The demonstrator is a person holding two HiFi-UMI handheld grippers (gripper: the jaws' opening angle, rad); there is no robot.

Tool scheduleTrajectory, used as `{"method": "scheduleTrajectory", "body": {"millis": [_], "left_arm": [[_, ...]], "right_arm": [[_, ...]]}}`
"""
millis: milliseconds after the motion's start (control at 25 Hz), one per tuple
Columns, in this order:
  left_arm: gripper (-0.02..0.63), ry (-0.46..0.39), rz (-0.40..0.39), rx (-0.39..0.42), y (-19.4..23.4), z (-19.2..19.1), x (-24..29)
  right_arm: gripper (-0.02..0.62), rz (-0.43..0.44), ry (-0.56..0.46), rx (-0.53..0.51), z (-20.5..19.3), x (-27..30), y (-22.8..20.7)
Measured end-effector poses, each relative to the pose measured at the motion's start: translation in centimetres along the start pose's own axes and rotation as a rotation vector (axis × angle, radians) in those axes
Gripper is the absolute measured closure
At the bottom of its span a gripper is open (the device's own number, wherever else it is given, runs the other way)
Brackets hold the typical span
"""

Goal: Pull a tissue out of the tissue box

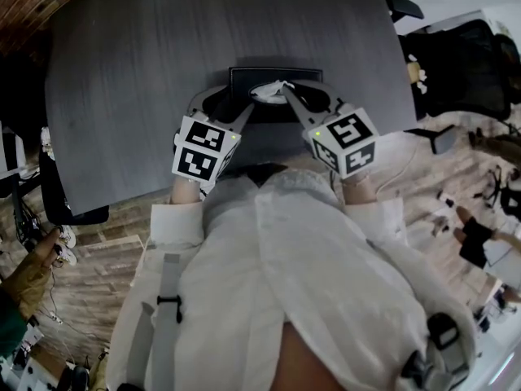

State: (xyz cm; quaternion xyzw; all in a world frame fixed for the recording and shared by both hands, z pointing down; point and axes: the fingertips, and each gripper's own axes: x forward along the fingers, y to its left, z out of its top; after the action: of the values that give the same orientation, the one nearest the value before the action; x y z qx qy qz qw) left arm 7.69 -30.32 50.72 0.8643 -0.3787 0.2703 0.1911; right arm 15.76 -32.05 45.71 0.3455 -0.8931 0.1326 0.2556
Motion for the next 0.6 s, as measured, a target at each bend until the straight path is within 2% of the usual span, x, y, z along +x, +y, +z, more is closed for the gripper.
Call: {"method": "scheduleTrajectory", "body": {"millis": [280,600], "left_arm": [[0.387,-0.002,0.007,0.005,0.1,-0.1,0.0],[0.387,0.001,0.002,0.016,0.2,-0.3,-0.2]], "right_arm": [[0.584,-0.067,-0.037,0.026,0.7,-1.3,-0.4],[0.584,-0.095,-0.094,0.039,1.8,-2.1,0.3]]}}
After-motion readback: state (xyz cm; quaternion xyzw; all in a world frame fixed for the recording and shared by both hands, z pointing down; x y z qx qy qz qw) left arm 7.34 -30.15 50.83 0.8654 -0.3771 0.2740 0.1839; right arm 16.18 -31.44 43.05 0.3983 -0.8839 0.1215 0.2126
